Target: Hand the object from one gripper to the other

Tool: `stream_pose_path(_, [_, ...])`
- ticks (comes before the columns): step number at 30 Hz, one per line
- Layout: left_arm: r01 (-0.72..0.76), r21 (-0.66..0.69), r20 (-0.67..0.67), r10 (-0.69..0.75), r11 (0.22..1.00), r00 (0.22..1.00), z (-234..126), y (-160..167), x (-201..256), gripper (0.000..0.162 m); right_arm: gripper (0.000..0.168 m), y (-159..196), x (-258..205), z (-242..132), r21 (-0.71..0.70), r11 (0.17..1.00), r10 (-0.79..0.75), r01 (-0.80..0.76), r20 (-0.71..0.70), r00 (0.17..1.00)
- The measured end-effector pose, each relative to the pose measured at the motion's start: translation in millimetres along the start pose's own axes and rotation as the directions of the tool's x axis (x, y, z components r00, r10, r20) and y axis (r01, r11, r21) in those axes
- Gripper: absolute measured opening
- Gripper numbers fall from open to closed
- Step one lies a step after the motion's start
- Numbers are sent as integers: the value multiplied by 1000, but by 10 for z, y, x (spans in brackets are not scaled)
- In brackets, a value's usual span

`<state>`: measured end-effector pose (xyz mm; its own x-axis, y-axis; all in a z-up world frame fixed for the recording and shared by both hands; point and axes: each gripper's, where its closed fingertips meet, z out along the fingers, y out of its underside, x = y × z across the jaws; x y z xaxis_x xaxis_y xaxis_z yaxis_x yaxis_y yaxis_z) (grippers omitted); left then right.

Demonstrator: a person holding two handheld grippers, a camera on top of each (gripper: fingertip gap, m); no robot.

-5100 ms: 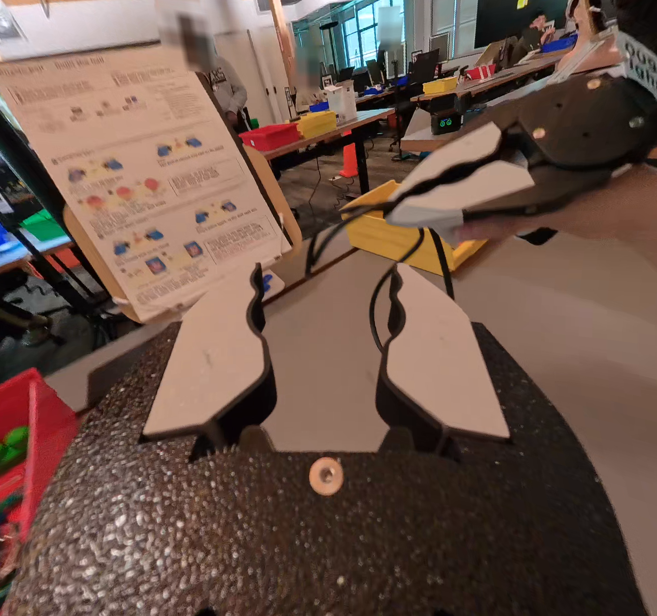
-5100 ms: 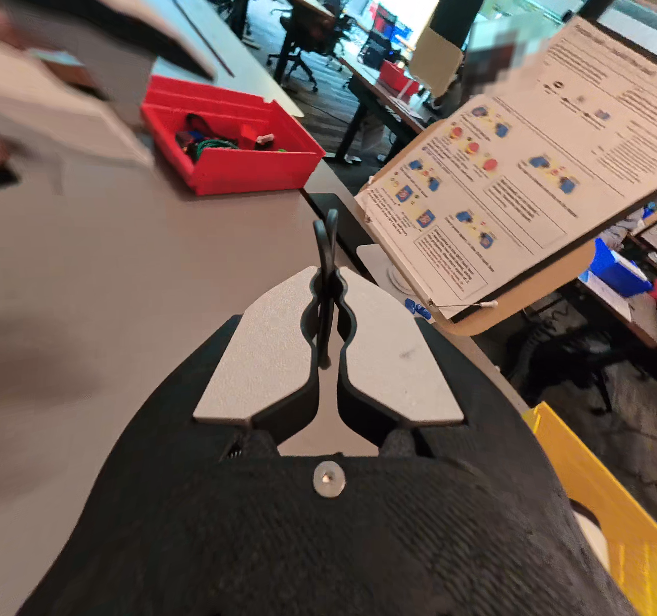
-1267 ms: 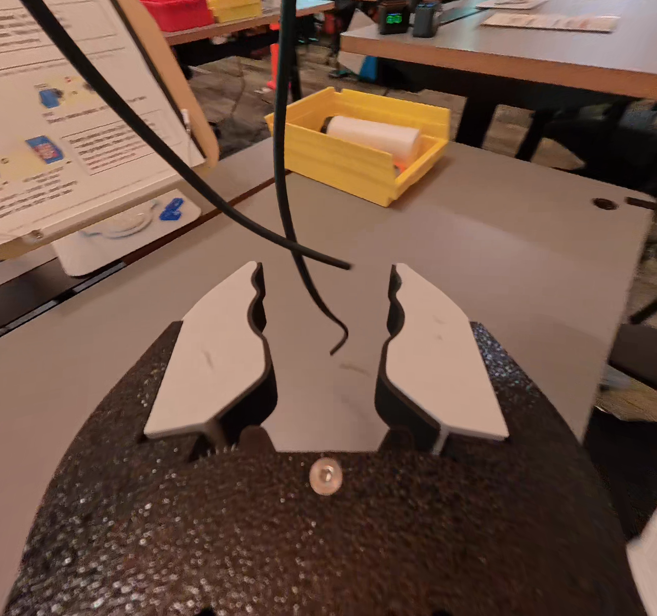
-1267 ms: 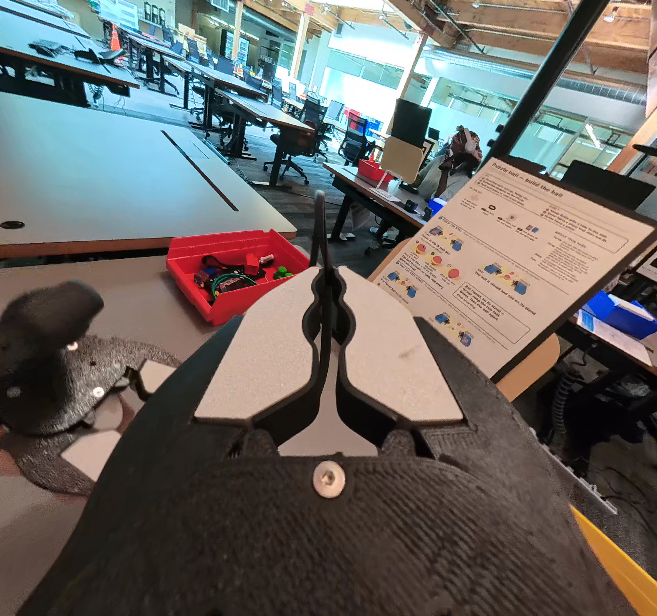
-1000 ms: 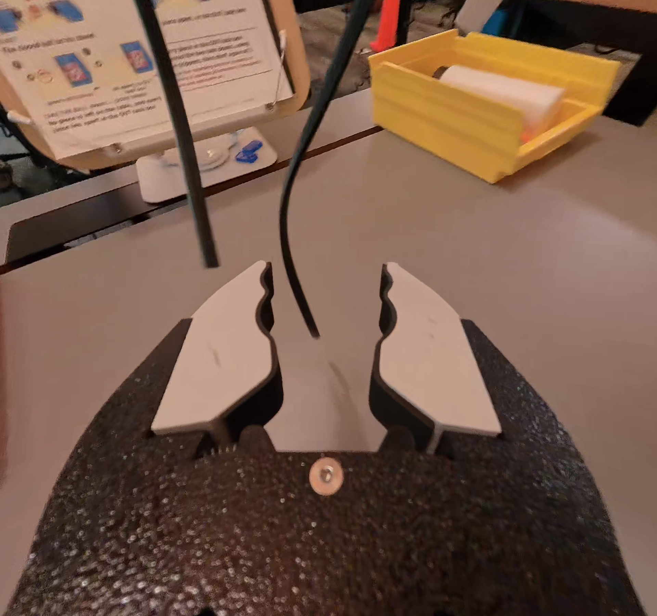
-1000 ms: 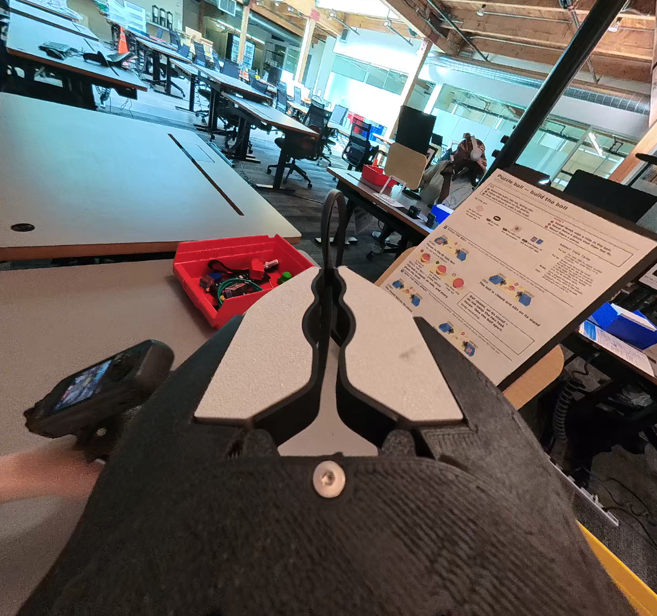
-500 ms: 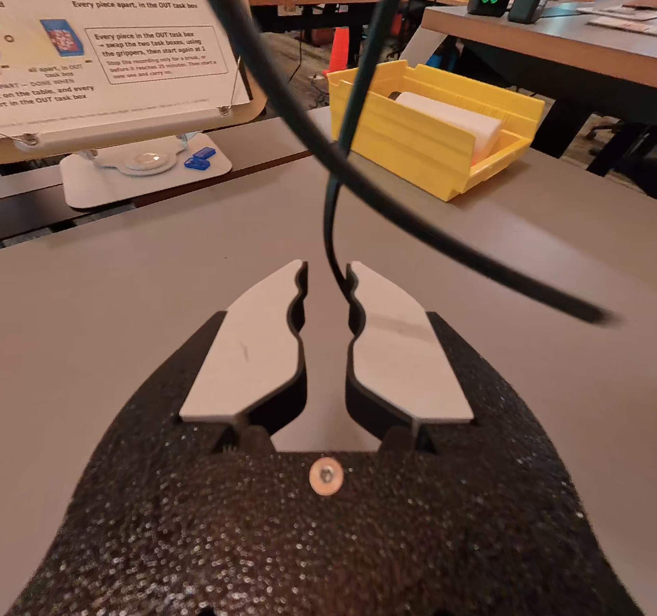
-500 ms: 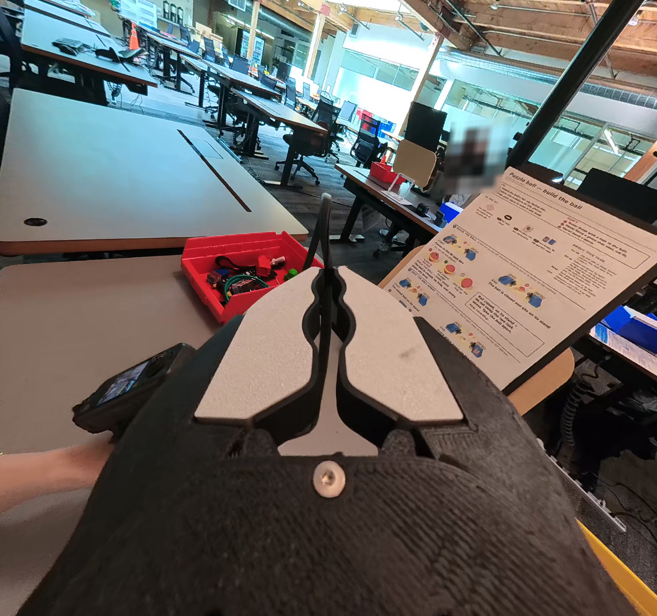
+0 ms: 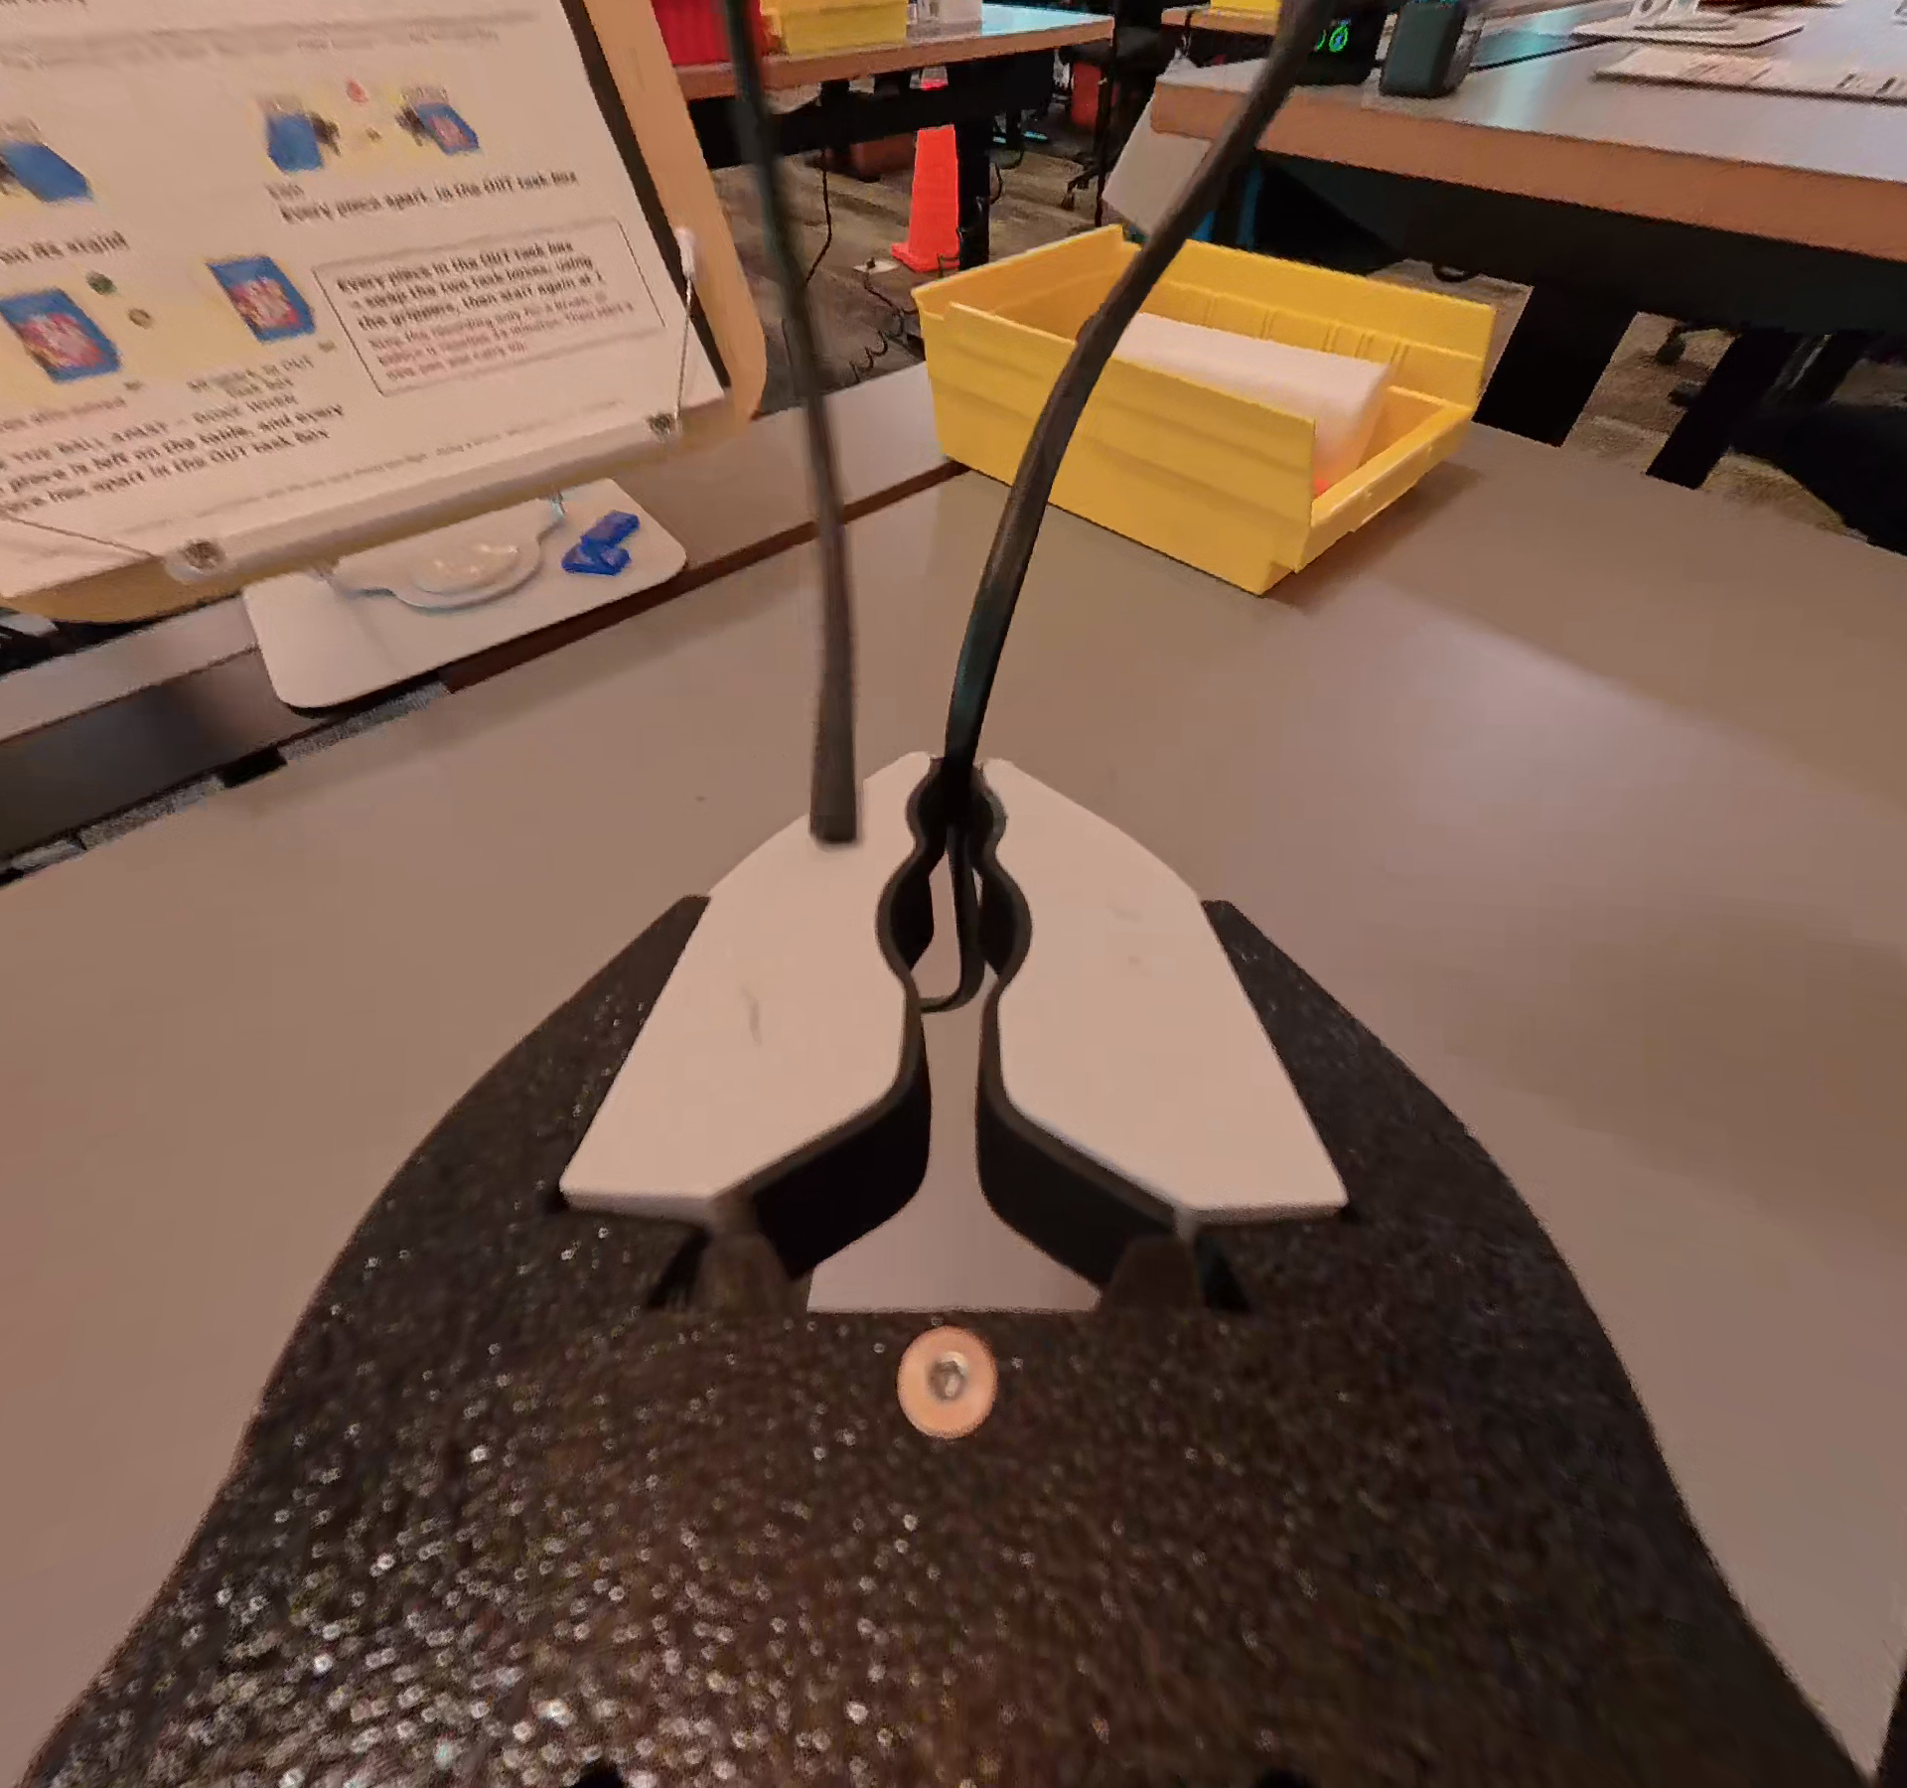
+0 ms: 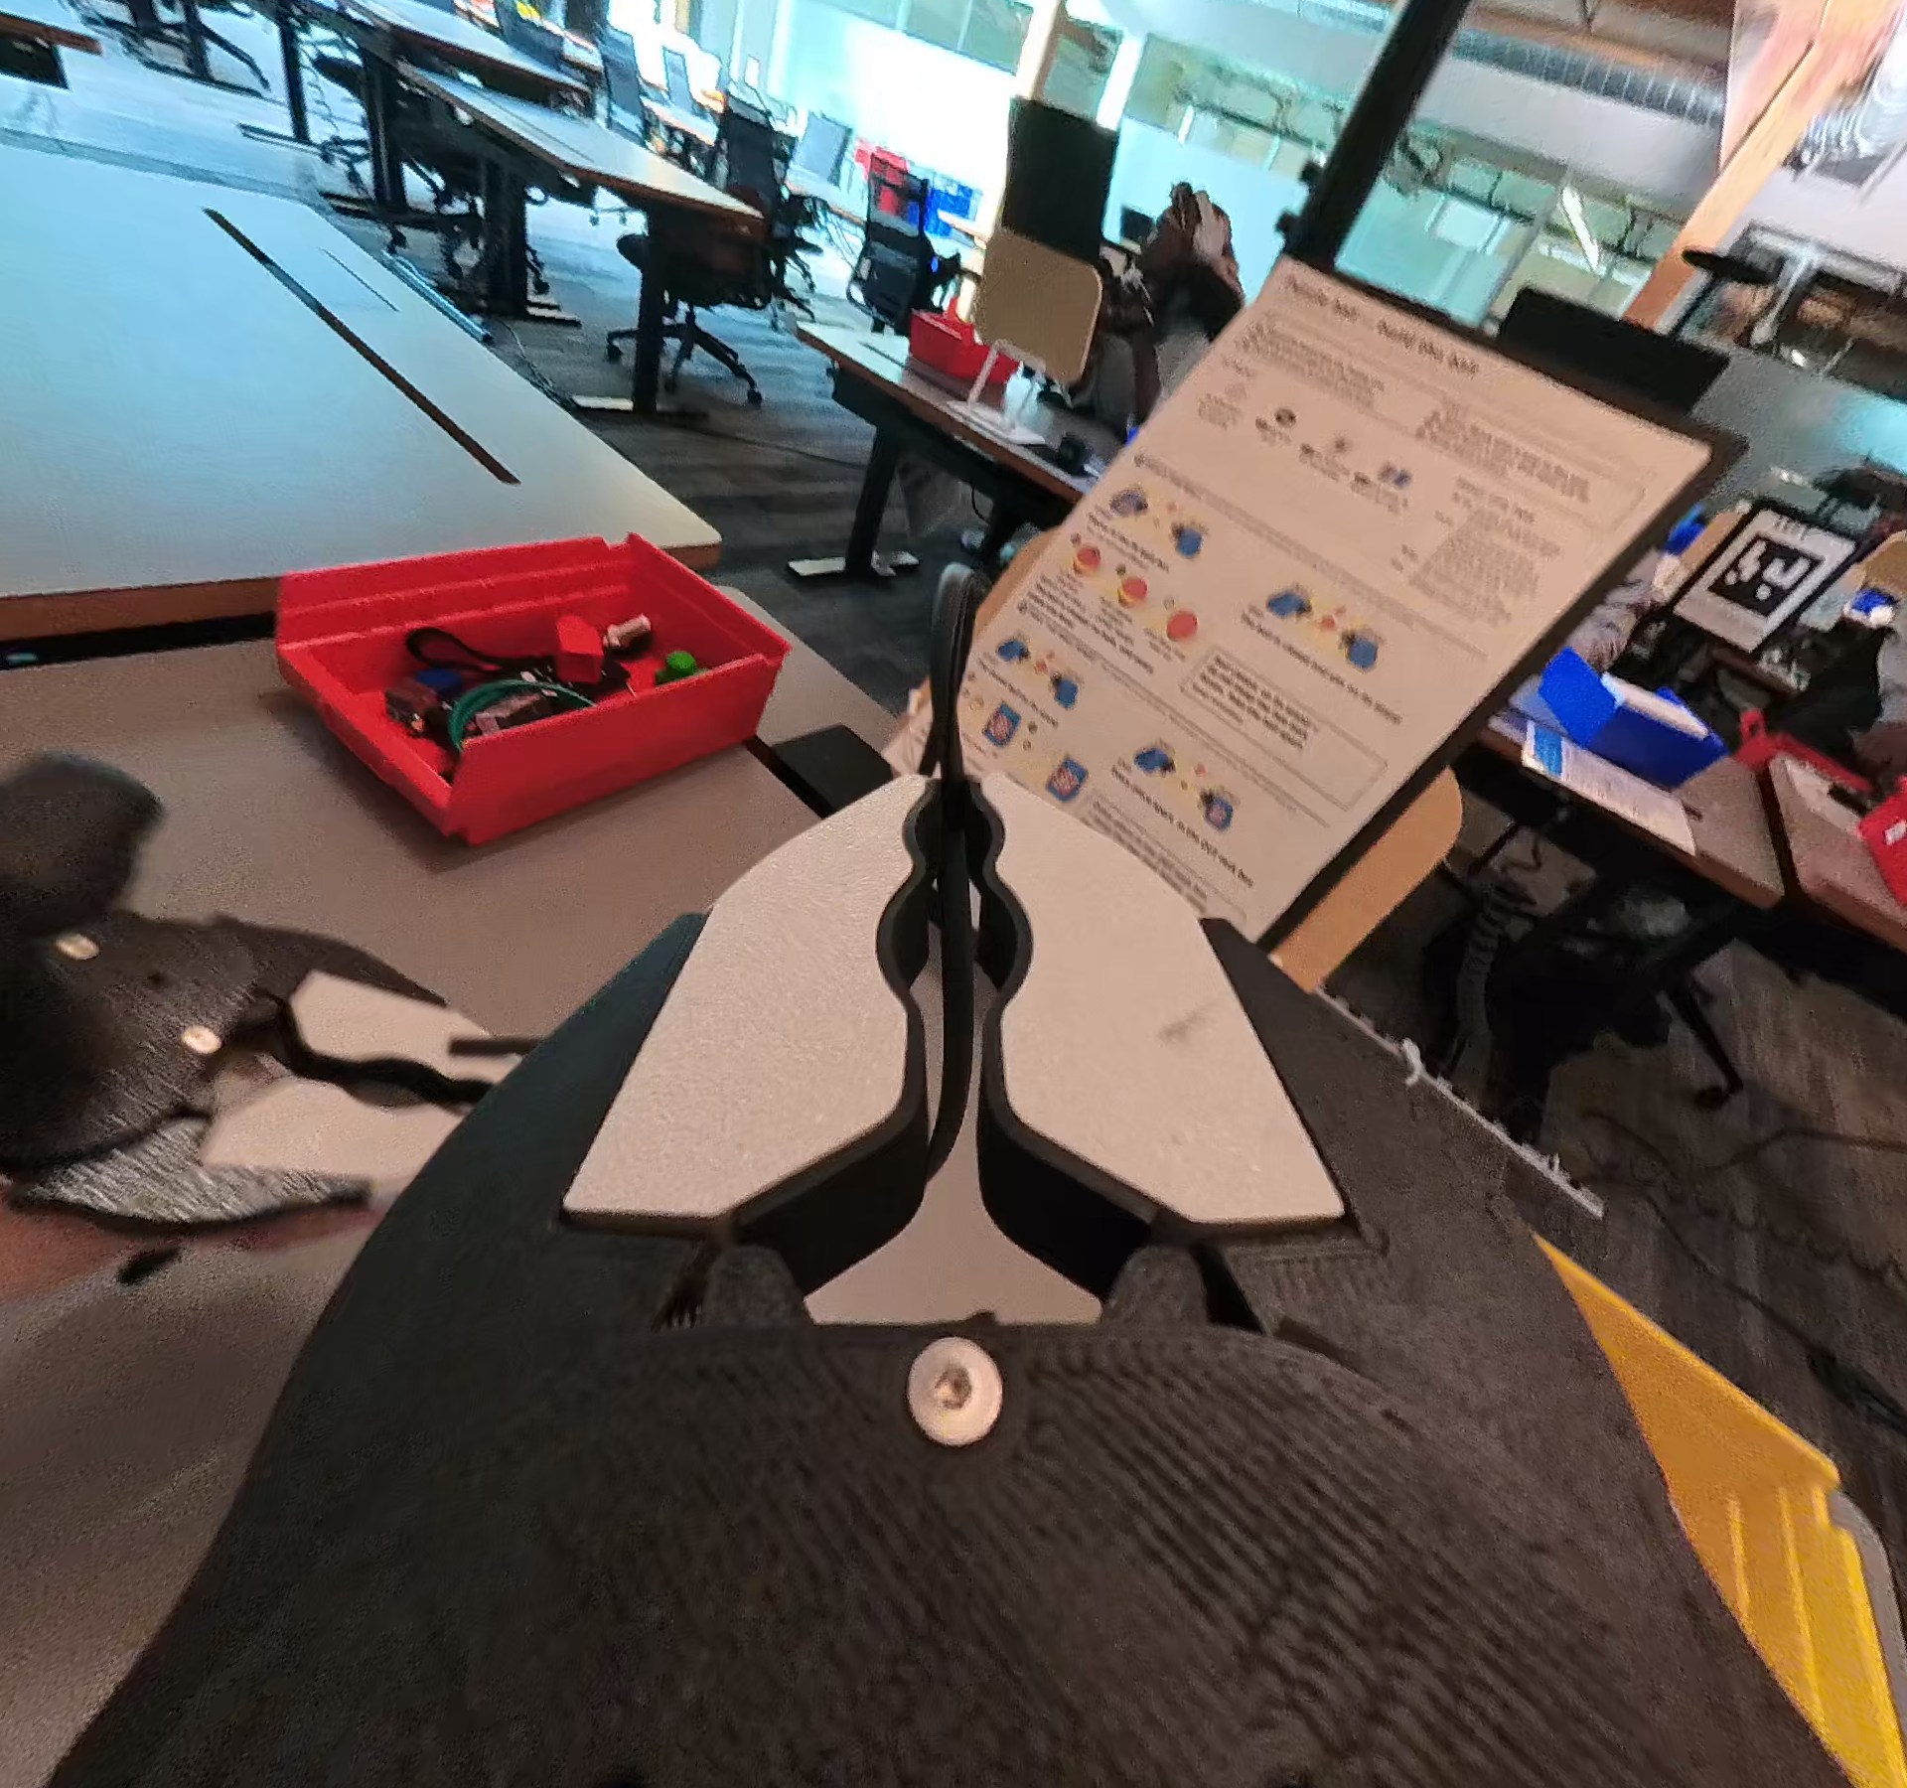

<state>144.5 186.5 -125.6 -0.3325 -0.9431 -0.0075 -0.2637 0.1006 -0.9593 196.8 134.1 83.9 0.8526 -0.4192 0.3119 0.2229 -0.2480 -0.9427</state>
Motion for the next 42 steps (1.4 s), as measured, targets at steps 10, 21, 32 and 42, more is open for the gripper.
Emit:
stream_pose_path(10, [-35,138,-26,39,990,999,-525,-873,-161,3,25,646,123,-51,-110,991,86,-76,92,992])
stream_pose_path(21, [-104,137,-106,119,985,987,-552,-1530,79,3,38,409,-639,-14,9,999,-53,53,320,946])
stream_pose_path(32, [-101,105,-109,113,989,988,-518,-1482,99,3,5,265,-753,-111,141,984,-151,110,327,933])
stream_pose_path(42, [-95,92,-113,105,991,988,-502,-1462,105,3,4,345,-721,-115,122,984,-160,127,322,933])
